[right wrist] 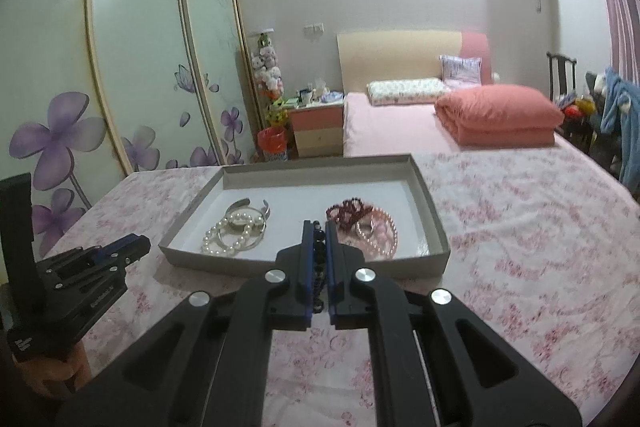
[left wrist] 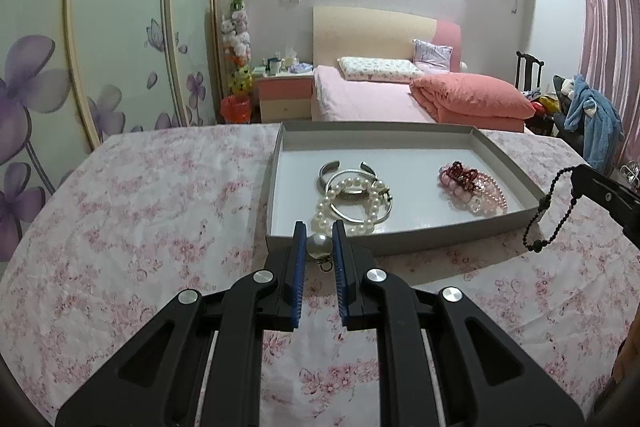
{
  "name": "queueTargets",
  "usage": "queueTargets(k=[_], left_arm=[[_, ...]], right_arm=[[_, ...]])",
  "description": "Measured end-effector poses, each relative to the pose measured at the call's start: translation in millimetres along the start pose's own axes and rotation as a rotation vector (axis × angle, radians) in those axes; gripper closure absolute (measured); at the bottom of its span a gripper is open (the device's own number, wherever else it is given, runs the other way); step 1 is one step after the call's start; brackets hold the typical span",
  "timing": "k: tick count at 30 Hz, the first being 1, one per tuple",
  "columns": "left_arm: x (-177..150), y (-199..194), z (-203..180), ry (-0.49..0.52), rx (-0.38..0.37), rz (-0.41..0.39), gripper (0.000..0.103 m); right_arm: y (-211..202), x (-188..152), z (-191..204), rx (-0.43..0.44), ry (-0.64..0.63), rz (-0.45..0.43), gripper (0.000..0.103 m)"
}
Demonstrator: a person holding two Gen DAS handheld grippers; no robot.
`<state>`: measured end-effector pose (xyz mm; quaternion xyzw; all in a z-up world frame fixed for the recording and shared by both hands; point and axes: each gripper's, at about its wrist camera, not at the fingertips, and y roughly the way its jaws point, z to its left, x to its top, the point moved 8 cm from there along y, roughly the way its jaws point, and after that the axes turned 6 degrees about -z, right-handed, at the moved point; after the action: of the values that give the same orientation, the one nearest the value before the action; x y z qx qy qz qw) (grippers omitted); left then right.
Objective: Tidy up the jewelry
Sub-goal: 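Carry the pearl earring with the left tool while the right tool carries the black bracelet over the tray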
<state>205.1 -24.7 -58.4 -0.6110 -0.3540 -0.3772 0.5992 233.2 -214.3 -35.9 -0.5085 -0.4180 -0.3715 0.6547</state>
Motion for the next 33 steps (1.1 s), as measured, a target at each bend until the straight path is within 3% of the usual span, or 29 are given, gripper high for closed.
queueTargets(k=[15, 25, 33], left_arm=[[16.6, -4.2, -17.2, 0.025, -0.006, -0.066, 0.089], [34.5, 7.6, -23.6, 0.014, -0.024, -0.092, 0.089], [49.1, 33.0, -33.3, 0.014, -0.06, -0.094, 0.089]], right_arm=[[2.4, 22.0, 14.8, -0.088, -0.126, -0.122, 0.096], [14.4, 35.7, 9.5, -0.086, -0.102, -0.155, 0.096], [46.9, 49.2, 4.8, -0.06, -0.056, -0.147, 0.096]])
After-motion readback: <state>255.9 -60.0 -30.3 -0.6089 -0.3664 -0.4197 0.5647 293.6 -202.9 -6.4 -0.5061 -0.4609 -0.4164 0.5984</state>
